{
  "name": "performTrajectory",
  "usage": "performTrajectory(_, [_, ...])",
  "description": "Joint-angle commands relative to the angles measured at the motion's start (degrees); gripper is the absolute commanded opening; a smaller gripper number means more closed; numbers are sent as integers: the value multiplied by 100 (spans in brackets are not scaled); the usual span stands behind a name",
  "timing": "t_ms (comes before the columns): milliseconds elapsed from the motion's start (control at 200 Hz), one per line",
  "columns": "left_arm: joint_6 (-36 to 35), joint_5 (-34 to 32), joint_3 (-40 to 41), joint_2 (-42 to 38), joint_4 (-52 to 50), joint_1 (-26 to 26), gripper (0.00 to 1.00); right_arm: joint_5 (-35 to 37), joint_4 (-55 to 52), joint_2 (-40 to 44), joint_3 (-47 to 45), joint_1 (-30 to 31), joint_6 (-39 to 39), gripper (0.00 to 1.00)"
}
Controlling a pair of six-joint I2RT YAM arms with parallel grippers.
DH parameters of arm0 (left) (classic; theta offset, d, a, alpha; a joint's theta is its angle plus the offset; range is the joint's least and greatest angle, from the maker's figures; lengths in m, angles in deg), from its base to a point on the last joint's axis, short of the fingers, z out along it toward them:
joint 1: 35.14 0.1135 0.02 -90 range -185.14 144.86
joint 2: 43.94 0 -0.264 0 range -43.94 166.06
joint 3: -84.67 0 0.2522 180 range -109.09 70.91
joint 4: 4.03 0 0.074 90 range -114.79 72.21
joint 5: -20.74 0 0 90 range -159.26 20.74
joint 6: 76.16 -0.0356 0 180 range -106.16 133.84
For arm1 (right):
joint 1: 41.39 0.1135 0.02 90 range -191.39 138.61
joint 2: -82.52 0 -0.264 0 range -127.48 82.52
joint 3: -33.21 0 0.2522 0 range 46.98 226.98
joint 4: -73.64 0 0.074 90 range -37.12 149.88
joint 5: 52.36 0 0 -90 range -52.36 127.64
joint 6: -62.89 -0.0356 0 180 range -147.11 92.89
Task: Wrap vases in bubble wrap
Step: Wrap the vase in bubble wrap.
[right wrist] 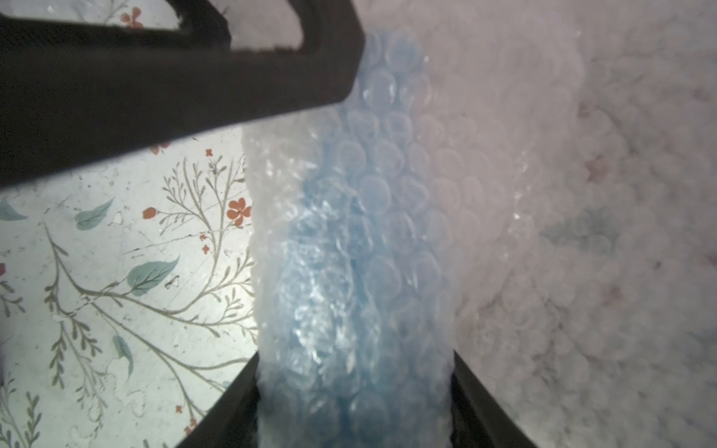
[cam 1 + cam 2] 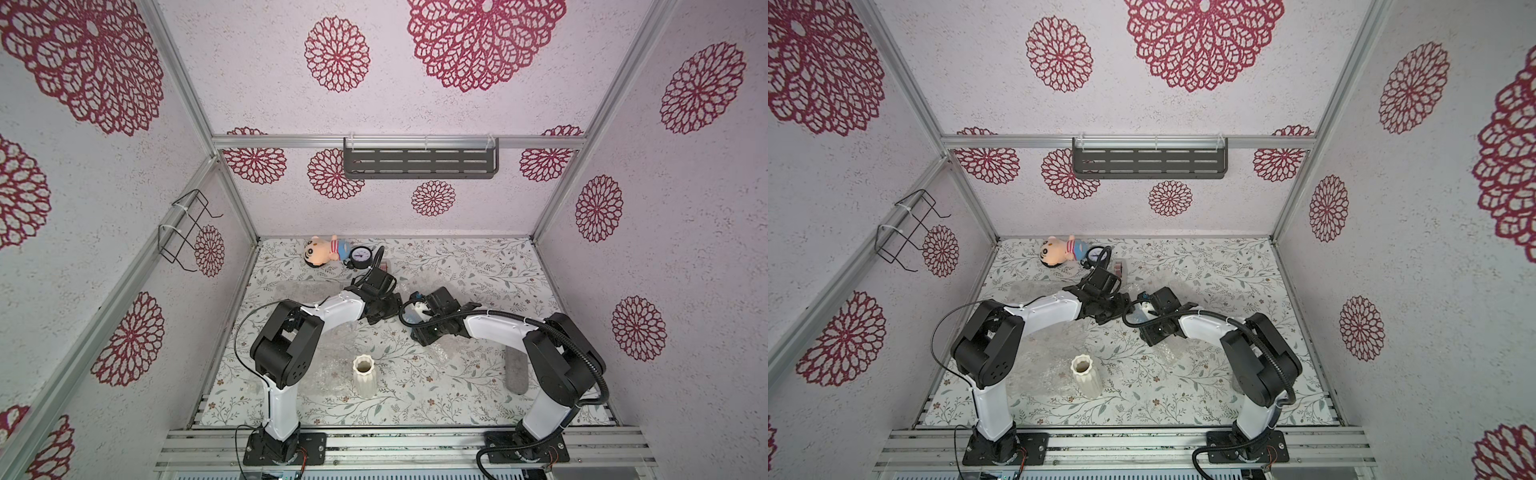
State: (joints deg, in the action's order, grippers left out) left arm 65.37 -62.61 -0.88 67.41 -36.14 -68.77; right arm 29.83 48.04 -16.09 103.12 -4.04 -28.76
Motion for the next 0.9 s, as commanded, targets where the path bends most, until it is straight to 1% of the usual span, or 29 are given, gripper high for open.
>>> performTrajectory(0, [52, -143, -118, 374, -225, -21, 76, -161, -179, 175, -129, 77, -129, 61])
performTrajectory(40, [65, -174, -97, 396, -241, -21, 76, -151, -159, 175, -138, 75, -134, 63])
performTrajectory(115, [90, -313, 21, 316, -212, -43, 74, -127, -165, 201, -138, 87, -125, 72])
performTrajectory(160, [78, -378, 74, 283, -195, -56, 73, -96, -157, 257, -143, 89, -134, 74])
performTrajectory(205, [60, -384, 94, 273, -216, -65, 73, -65, -165, 338, -142, 83, -145, 77])
performTrajectory(310, [35, -396, 102, 248, -254, -56, 72, 102, -353, 587, -70, 88, -173, 88])
performTrajectory(485, [37, -316, 166, 177, -113, -65, 72, 389, -938, 1148, 134, 76, -366, 94])
performTrajectory(605, [41, -234, 166, 174, -46, -66, 72, 460, -1233, 1242, 338, 122, -695, 92])
performTrajectory(666, [56, -226, 174, 174, -6, -78, 72, 493, -1266, 1239, 429, 165, -844, 88])
performTrajectory(681, [59, -226, 174, -8, -1, -81, 72, 497, -1275, 1224, 465, 180, -866, 87])
performTrajectory(711, [62, -217, 170, -41, 1, -80, 72, 496, -1305, 1185, 549, 212, -902, 86])
performTrajectory(781, [59, -204, 156, -52, 1, -76, 72, 636, -1456, 1034, 788, 302, -924, 79])
performTrajectory(896, [69, -200, 156, -83, 8, -83, 71, 772, -1598, 808, 1085, 324, -809, 76])
